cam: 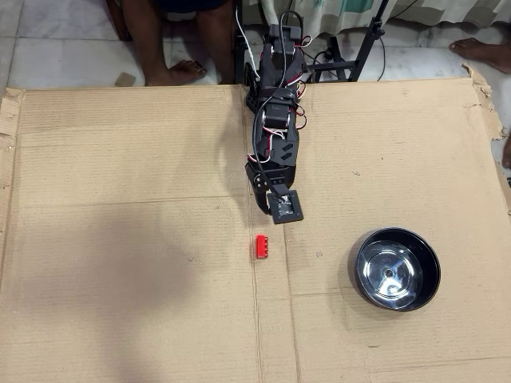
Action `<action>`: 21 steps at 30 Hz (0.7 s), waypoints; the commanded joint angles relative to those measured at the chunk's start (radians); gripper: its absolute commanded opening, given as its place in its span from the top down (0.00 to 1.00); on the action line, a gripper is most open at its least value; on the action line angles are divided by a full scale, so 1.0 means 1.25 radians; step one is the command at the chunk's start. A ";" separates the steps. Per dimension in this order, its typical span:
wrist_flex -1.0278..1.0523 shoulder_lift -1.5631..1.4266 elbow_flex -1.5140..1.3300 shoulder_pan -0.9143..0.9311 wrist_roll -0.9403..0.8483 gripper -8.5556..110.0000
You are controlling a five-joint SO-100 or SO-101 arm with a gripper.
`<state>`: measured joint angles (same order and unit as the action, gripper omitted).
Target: Grasp a lego block and put it in the bin.
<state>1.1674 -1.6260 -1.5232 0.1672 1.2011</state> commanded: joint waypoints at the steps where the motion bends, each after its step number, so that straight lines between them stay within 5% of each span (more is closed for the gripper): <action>1: 0.001 -0.005 0.028 0.006 0.130 0.92; 8: 0.002 0.001 0.023 0.036 0.247 0.91; 21: -0.066 0.169 0.038 0.025 0.204 0.67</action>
<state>1.1152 -1.4159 -1.5186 0.2040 1.4619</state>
